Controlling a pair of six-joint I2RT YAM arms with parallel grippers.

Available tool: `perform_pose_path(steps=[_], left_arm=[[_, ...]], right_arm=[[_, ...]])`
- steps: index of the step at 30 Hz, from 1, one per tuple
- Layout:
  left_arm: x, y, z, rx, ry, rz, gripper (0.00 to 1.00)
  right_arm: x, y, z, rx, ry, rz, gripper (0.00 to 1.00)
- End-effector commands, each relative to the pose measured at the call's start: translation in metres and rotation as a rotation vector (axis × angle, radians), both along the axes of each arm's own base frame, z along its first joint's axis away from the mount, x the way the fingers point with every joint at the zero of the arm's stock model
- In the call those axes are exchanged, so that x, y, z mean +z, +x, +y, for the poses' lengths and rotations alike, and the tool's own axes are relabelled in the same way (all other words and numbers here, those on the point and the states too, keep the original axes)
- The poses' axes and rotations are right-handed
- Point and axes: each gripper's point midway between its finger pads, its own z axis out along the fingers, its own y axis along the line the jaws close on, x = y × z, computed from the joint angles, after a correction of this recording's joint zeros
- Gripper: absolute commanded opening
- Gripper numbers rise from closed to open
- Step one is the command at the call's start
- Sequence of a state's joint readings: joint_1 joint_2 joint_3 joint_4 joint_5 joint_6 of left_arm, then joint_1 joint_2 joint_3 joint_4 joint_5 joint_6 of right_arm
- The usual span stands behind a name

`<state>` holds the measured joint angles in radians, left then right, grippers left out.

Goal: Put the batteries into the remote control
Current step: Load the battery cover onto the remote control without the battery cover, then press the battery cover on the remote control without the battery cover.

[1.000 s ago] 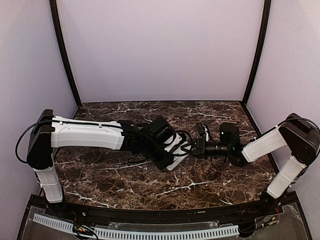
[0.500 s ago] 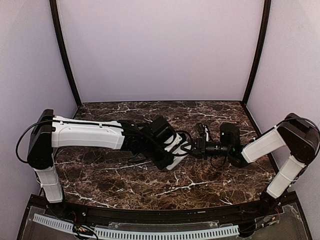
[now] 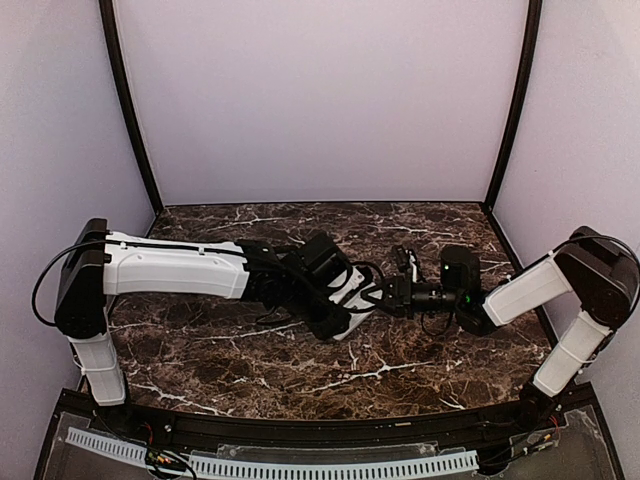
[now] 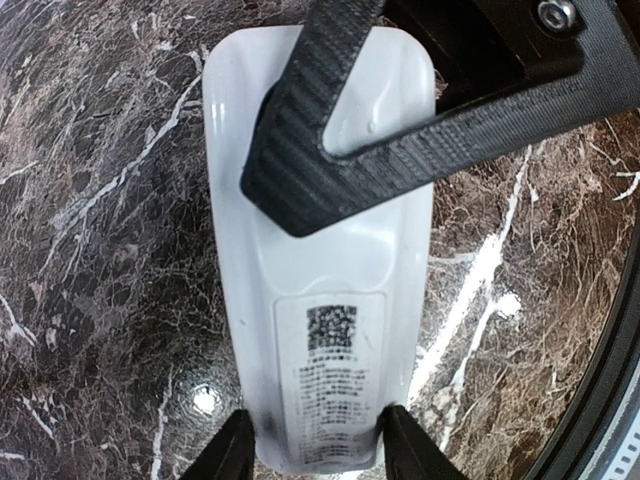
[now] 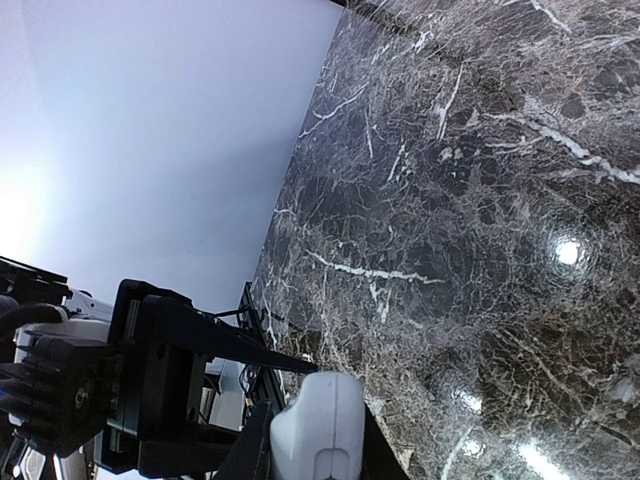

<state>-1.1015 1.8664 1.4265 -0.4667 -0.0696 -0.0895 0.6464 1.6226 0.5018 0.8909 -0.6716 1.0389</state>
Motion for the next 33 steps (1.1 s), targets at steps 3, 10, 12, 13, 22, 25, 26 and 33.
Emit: perform_pose_path(steps=[3,10,12,13,22,25,26,33], left_arm=[[0.014,0.003,0.007,0.007,-0.004,-0.016,0.55],[0.039,-0.003,0.002,-0.025,-0.101,-0.029,0.82],[0.049,-0.007,0.0,-0.044,-0.141,-0.031,0.9],[0.051,-0.007,0.0,-0.047,-0.155,-0.037,0.92],[0.092,-0.023,0.011,-0.157,-0.284,-0.124,0.93],[0.1,-0.038,0.024,-0.278,-0.307,-0.203,0.87],[0.094,-0.042,0.028,-0.307,-0.31,-0.215,0.85],[0.099,-0.077,0.043,-0.593,-0.327,-0.441,0.59]], right_arm=[[0.032,-0.006,0.001,0.051,0.093,-0.073,0.0],[0.028,-0.008,-0.004,0.057,0.086,-0.057,0.0],[0.027,-0.01,-0.005,0.063,0.084,-0.053,0.0],[0.027,-0.011,-0.005,0.068,0.083,-0.051,0.0],[0.027,-0.015,-0.007,0.094,0.082,-0.034,0.0],[0.029,-0.019,-0.005,0.123,0.09,-0.028,0.0],[0.029,-0.021,-0.005,0.132,0.09,-0.024,0.0],[0.033,-0.032,0.0,0.221,0.096,-0.001,0.0]])
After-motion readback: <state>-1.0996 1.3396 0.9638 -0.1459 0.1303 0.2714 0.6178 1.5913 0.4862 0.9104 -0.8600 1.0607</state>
